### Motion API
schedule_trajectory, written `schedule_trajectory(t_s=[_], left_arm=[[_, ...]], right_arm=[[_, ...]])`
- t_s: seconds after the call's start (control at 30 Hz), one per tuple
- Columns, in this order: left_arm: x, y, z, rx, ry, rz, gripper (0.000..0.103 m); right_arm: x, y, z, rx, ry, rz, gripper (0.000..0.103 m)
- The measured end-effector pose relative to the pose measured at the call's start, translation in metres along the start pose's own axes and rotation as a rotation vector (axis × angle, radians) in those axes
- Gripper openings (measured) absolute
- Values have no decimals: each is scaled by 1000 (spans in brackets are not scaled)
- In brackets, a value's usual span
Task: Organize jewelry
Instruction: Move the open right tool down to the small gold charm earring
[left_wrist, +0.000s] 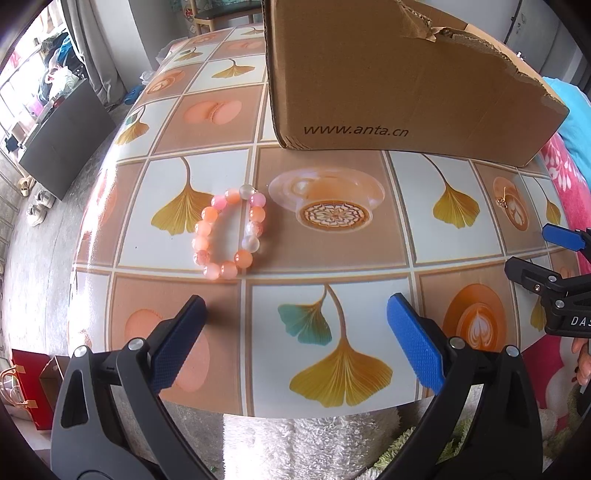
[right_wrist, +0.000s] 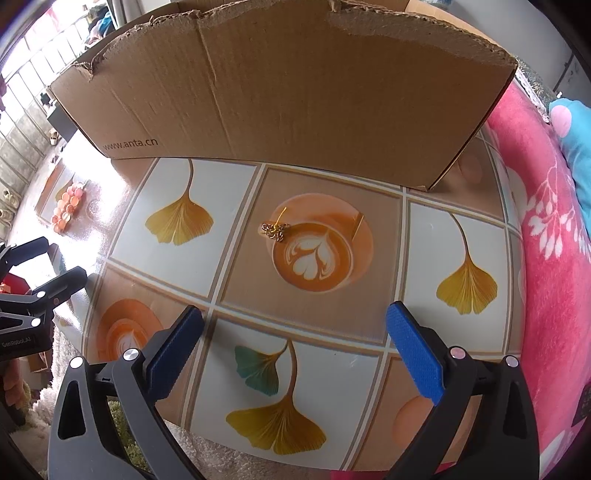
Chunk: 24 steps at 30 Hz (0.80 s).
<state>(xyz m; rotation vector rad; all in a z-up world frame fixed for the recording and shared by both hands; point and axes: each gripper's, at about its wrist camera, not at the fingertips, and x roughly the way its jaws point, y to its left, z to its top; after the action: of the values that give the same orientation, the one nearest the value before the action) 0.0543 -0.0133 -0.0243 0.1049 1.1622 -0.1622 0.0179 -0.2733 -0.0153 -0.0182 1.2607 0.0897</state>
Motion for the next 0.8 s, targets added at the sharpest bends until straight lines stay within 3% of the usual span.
schedule_trajectory(t_s=[0.47,0.67,0.8], left_arm=[[-2,-3,-2,11,-5,-5,95],[-1,-1,-1,12,-4,-6,95],[-1,-1,-1,13,-8,-5,95]], right_arm=[[0,3,-4,-21,-17,6,97],[-5,-7,4,80,-63,70,96],[-6,-2,10,73,-108,68,85]])
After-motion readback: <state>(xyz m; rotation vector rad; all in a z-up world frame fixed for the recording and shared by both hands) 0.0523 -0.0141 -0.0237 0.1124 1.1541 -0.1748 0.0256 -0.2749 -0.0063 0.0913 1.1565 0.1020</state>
